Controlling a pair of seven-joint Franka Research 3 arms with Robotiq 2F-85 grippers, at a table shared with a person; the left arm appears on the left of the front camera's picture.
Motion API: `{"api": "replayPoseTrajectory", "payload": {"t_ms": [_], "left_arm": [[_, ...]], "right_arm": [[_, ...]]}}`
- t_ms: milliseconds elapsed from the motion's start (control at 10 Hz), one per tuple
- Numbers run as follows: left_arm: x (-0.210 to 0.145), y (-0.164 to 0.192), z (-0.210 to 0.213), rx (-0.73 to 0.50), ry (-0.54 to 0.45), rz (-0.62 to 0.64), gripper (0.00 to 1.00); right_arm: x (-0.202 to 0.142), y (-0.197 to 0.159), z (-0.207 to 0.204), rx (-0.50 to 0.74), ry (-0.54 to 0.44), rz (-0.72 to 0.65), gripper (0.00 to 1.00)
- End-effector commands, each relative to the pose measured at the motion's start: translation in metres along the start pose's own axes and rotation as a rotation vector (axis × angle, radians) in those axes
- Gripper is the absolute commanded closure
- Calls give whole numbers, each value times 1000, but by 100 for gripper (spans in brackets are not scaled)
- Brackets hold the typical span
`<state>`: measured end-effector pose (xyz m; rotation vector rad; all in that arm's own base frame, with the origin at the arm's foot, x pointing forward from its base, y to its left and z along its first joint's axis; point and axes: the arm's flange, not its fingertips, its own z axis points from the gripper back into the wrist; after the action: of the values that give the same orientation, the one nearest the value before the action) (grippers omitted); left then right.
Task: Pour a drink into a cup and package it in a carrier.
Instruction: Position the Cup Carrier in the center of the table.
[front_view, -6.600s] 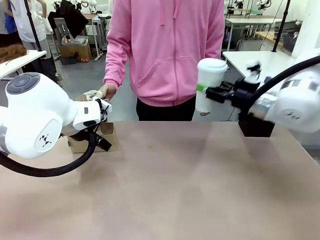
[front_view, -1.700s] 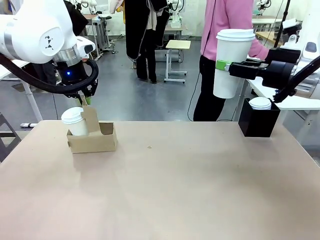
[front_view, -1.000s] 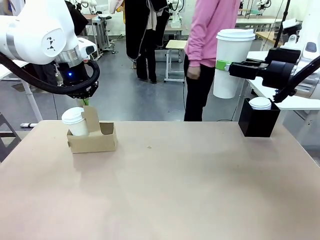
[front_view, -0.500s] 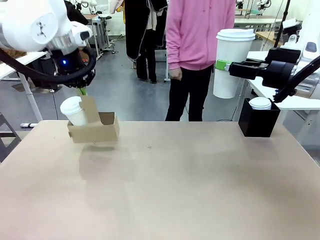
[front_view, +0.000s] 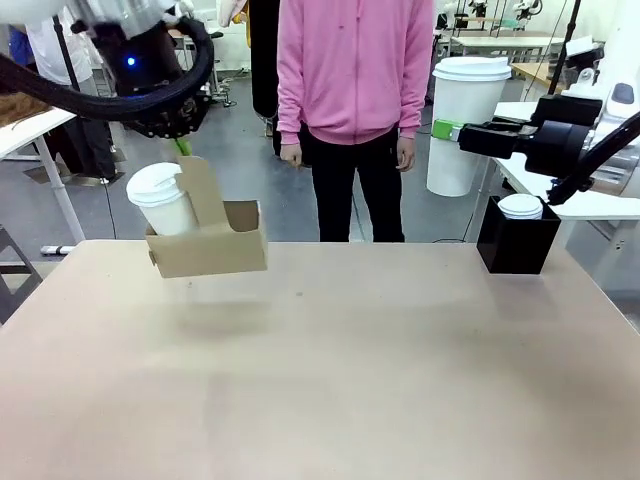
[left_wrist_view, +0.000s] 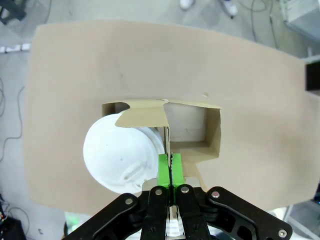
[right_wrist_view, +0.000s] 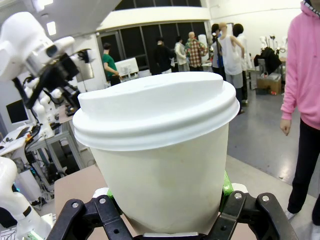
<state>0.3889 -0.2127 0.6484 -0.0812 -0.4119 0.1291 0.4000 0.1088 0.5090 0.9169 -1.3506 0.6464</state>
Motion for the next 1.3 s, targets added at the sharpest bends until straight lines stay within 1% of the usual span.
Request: {"api": "replayPoseTrajectory", "payload": {"t_ms": [0, 200, 500, 900, 1200], "left_arm": [[-25, -26, 5, -9, -4, 1, 99], [-51, -60, -6, -26, 6, -46, 99], [-74, -106, -43, 4, 54, -66, 99], [-99, -143, -89, 47, 102, -100, 99], [-112, -158, -112, 86, 94, -96, 99]], "right_arm": [[1, 1, -1, 5, -8, -1, 20], [1, 1, -1, 5, -8, -1, 20], [1, 1, -1, 5, -8, -1, 20], [1, 1, -1, 5, -8, -1, 20], [1, 1, -1, 5, -8, -1, 20]]}}
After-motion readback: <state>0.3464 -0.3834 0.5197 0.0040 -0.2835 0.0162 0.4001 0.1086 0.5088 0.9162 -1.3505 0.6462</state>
